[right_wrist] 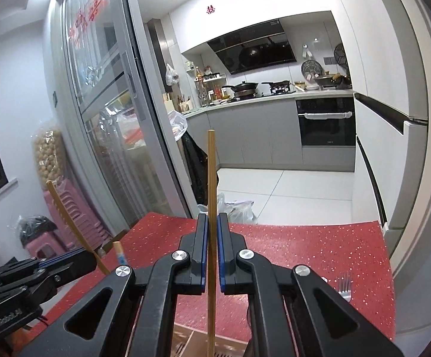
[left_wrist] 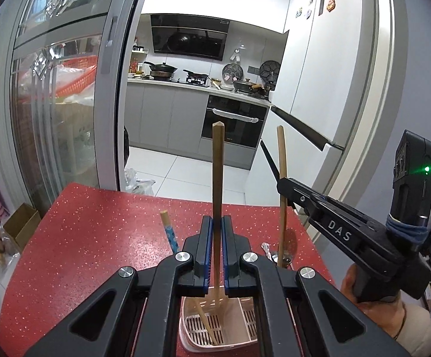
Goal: Organize utensils
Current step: 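Carry both chopsticks over the holder and release them inside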
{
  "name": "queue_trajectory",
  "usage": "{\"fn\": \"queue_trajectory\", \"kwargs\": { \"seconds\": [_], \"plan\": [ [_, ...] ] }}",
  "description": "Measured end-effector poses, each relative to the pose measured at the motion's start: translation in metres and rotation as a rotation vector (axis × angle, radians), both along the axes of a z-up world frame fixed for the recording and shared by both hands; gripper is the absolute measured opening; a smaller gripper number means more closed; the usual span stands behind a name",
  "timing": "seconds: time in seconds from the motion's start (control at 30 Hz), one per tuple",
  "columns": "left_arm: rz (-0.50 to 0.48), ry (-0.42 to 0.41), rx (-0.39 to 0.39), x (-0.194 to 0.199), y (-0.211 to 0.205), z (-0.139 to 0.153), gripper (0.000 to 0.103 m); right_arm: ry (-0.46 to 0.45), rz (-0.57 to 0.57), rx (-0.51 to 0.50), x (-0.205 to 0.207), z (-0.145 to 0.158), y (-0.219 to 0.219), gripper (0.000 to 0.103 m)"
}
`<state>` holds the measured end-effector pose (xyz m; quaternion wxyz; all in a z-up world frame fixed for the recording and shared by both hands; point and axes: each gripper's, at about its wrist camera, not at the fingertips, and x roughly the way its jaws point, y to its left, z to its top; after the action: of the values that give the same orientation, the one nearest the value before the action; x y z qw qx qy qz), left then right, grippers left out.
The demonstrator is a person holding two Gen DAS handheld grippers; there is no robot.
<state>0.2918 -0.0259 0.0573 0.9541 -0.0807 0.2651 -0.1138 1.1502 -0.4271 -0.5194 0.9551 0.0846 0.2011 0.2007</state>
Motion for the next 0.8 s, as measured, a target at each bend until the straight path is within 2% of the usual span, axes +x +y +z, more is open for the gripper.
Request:
{"fn": "queue_trajectory", "kwargs": {
  "seconds": [0.23,0.6,0.8],
  "plan": [
    [0.006,0.035,0.011,0.005,-0.003,-0.022,0.029,-0.011,0.009,-0.017,0.003,-0.022,0.001,0.006],
    [0.023,0.038,0.093,-0.001,-0.016,-0.05,0.029,-0.007,0.01,0.0,-0.011,-0.041,-0.015,0.006],
    [0.041,0.041,0.146,-0.007,-0.019,-0.058,0.03,0.039,0.018,0.007,-0.026,-0.051,-0.025,0.006]
  ]
}}
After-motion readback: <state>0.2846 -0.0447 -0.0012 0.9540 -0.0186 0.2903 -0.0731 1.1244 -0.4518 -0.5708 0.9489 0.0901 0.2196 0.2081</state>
